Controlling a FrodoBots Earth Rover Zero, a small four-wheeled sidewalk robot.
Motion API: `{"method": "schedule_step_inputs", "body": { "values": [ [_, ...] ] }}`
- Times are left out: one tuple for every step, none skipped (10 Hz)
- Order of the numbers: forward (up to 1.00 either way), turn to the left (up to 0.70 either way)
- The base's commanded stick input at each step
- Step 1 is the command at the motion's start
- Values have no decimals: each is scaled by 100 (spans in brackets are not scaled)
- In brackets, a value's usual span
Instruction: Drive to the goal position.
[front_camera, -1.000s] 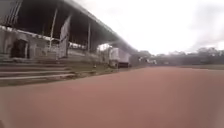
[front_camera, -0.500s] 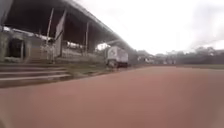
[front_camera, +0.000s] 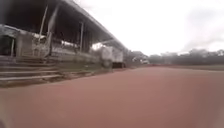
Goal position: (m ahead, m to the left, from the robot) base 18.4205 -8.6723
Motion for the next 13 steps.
{"method": "schedule_step_inputs", "body": {
  "values": [
    [70, 1],
    [70, 1],
    [70, 1],
    [70, 1],
    [70, 1],
    [70, 1],
    [70, 1],
    [70, 1],
    [70, 1],
    [70, 1],
    [70, 1],
    [70, 1],
    [70, 1]
  ]
}}
